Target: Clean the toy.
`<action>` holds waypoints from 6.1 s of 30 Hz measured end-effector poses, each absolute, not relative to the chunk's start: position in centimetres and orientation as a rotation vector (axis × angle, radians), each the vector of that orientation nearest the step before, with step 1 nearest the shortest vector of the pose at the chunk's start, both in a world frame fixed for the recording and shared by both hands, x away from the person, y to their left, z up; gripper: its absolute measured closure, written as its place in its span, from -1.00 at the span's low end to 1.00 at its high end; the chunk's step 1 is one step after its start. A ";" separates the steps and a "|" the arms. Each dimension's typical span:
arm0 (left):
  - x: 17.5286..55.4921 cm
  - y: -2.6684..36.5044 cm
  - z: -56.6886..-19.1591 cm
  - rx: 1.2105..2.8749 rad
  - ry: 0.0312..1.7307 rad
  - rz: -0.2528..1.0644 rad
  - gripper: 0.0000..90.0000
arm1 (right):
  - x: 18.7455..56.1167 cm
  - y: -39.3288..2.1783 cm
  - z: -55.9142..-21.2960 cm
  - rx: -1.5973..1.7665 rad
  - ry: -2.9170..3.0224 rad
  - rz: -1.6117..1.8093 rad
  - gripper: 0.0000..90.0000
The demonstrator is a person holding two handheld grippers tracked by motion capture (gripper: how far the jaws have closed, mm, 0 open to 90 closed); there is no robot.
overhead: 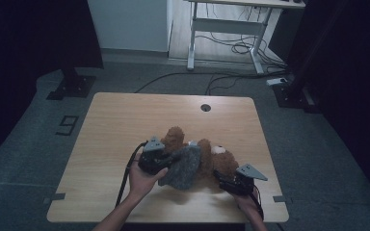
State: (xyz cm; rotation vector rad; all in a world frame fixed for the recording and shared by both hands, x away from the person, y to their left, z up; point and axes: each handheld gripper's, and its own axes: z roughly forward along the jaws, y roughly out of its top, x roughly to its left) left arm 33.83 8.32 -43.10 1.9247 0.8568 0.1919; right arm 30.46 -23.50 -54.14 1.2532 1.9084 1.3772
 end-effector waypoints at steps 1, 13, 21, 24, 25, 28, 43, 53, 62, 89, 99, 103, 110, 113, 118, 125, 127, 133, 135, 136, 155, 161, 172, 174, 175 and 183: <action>34.4 7.8 -42.5 1.925 0.853 0.192 0.75 | 30.5 -23.5 -54.1 1.252 1.909 1.377 -0.54; 38.1 -0.6 -44.3 2.103 0.857 0.115 0.74 | 29.8 -23.2 -54.4 1.175 1.904 1.340 -0.47; 37.3 2.3 -44.3 2.110 0.878 0.258 0.74 | 29.5 -23.0 -54.2 1.166 1.914 1.296 -0.46; 37.5 4.8 -44.0 2.095 0.923 0.309 0.74 | 29.6 -23.1 -54.2 1.179 1.917 1.297 -0.46; 37.5 5.9 -44.0 2.094 0.941 0.325 0.74 | 29.6 -23.1 -54.2 1.182 1.918 1.295 -0.46; 37.4 8.6 -44.4 2.089 0.982 0.332 0.74 | 29.4 -23.1 -54.1 1.183 1.923 1.286 -0.46; 34.2 11.9 -48.7 2.074 0.986 0.158 0.74 | 28.2 -23.3 -54.0 1.169 1.963 1.275 -0.49; 34.3 10.8 -50.3 2.079 1.002 0.131 0.75 | 27.9 -22.4 -54.2 1.135 1.992 1.199 -0.40; 38.2 10.3 -50.7 2.045 1.060 0.157 0.75 | 30.9 -20.9 -54.6 1.159 1.904 1.131 -0.36; 39.3 17.0 -45.6 1.871 1.107 0.270 0.74 | 34.7 -20.4 -54.4 1.164 1.824 1.091 -0.68; 35.0 22.7 -46.1 1.834 1.156 0.304 0.72 | 33.6 -22.1 -53.9 1.210 1.857 1.203 -0.73; 33.8 24.6 -47.6 1.858 1.205 0.316 0.73 | 33.4 -22.3 -54.0 1.221 1.863 1.214 -0.74; 32.1 26.7 -50.3 1.910 1.275 0.352 0.69 | 33.3 -22.1 -54.0 1.248 1.858 1.208 -0.74; 32.0 27.0 -51.0 1.940 1.290 0.322 0.63 | 33.4 -22.1 -54.0 1.251 1.862 1.208 -0.74; 32.1 26.4 -51.7 1.996 1.316 0.381 0.17 | 33.4 -22.2 -53.7 1.266 1.881 1.205 -0.74; 32.0 26.6 -51.4 1.978 1.333 0.457 -0.28 | 33.3 -22.5 -53.5 1.262 1.904 1.199 -0.75; 32.0 27.1 -51.1 1.960 1.327 0.438 -0.33 | 33.2 -22.6 -53.3 1.254 1.920 1.173 -0.76; 31.5 27.2 -49.9 1.941 1.278 0.451 -0.42 | 33.1 -23.1 -52.9 1.230 2.005 1.132 -0.79; 31.3 26.8 -49.5 1.930 1.260 0.450 -0.43 | 33.0 -23.3 -52.9 1.224 2.025 1.109 -0.80; 31.3 26.5 -49.2 1.926 1.245 0.447 -0.43 | 33.0 -23.4 -52.8 1.227 2.027 1.100 -0.81; 31.2 20.7 -46.9 1.924 1.051 0.379 -0.43 | 31.9 -26.2 -54.5 1.354 2.006 1.235 -0.87; 30.9 19.7 -47.6 1.921 1.029 0.338 -0.42 | 30.9 -26.8 -54.3 1.354 1.950 1.262 -0.79; 30.0 18.0 -49.3 1.961 0.979 0.305 -0.40 | 27.7 -28.4 -54.8 1.374 1.894 1.238 -0.71; 29.8 18.0 -49.4 1.959 0.976 0.302 -0.39 | 27.4 -28.6 -55.0 1.386 1.893 1.218 -0.71; 29.7 18.0 -49.4 1.959 0.974 0.302 -0.39 | 27.4 -28.7 -55.0 1.396 1.892 1.208 -0.71; 29.1 17.9 -50.2 1.979 0.971 0.282 -0.38 | 27.4 -28.4 -55.0 1.384 1.901 1.197 -0.70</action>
